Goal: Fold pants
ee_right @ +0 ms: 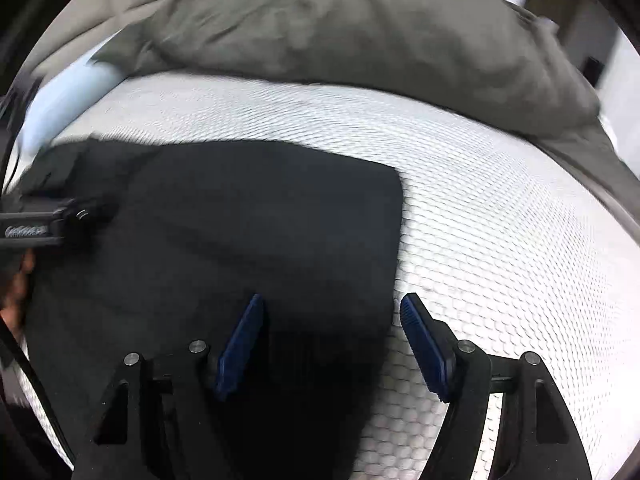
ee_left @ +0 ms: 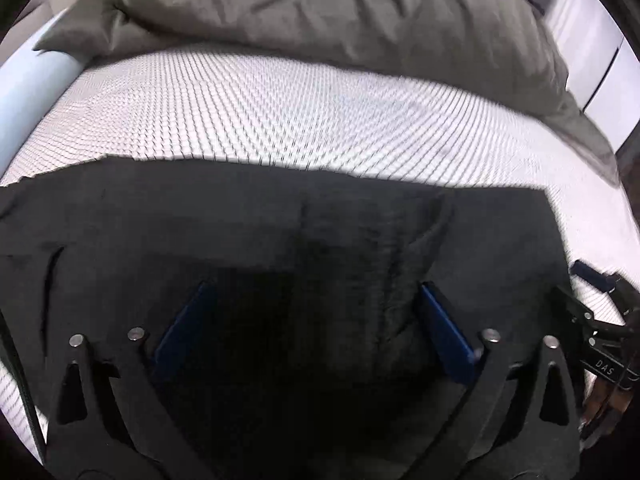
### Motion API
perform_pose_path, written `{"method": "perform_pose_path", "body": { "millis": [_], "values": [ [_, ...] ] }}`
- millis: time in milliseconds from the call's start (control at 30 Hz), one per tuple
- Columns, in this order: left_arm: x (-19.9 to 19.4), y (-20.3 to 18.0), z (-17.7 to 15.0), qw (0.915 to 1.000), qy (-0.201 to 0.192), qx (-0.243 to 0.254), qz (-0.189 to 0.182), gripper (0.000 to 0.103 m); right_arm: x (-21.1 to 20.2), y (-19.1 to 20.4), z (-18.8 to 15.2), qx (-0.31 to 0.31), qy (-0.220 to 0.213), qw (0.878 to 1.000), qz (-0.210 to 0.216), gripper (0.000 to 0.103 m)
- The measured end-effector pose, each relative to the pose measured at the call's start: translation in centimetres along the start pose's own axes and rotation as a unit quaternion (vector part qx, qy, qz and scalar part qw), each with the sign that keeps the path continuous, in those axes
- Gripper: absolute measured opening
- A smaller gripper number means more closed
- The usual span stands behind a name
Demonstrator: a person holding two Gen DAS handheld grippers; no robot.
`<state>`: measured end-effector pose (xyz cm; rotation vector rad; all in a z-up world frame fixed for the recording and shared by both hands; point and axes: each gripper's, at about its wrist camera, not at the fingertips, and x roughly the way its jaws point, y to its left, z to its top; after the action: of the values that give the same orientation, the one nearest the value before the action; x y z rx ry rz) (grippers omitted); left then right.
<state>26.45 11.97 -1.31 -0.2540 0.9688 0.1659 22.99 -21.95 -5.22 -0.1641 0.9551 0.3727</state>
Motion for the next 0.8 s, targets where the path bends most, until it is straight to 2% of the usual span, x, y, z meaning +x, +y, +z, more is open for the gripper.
{"method": "perform_pose_path", "body": {
  "millis": [67,133,200,300,400,467,533,633,733,800],
  "values": [
    [-2.1,-1.8,0.8,0.9984,-0.049,0.030,-0.001,0.097,-1.2,-0.2,0.7,0.016,-0.026,0.999,0.032,0.073],
    [-2.1,-3.5,1.1,0.9965,-0.065,0.052,0.007,0.098,-1.6,1.0,2.0,0.004,-0.047,0.998,0.048,0.073],
    [-0.5,-4.6,1.1,0.9963,-0.055,0.063,0.024,0.098,-0.5,2.1,2.6,-0.006,-0.037,0.997,0.063,0.073],
    [2.7,-4.8,1.4,0.9975,-0.021,0.055,0.039,0.094,2.3,2.3,2.6,0.013,0.010,0.997,0.071,0.072],
    [3.5,-3.9,1.9,0.9991,-0.013,0.026,0.033,0.094,3.0,1.6,2.3,0.011,0.016,0.999,0.041,0.066],
    [3.3,-3.3,2.2,0.9990,-0.022,0.007,0.038,0.094,2.8,0.8,2.8,0.007,0.007,1.000,-0.004,0.065],
    [3.3,-2.7,2.3,0.9991,-0.024,-0.010,0.035,0.094,2.6,-0.6,2.6,0.025,-0.003,0.999,-0.025,0.066],
    [2.8,-2.9,2.3,0.9984,-0.033,-0.008,0.044,0.094,1.8,-1.9,2.1,0.043,-0.014,0.999,-0.012,0.066],
    [0.4,-3.3,1.8,0.9968,-0.065,0.001,0.047,0.094,-0.1,-1.4,1.2,0.023,-0.029,0.999,-0.013,0.066],
    [-1.7,-3.5,0.8,0.9960,-0.082,0.007,0.036,0.094,-1.8,0.1,0.3,-0.002,-0.040,0.999,0.008,0.066]
  ]
}}
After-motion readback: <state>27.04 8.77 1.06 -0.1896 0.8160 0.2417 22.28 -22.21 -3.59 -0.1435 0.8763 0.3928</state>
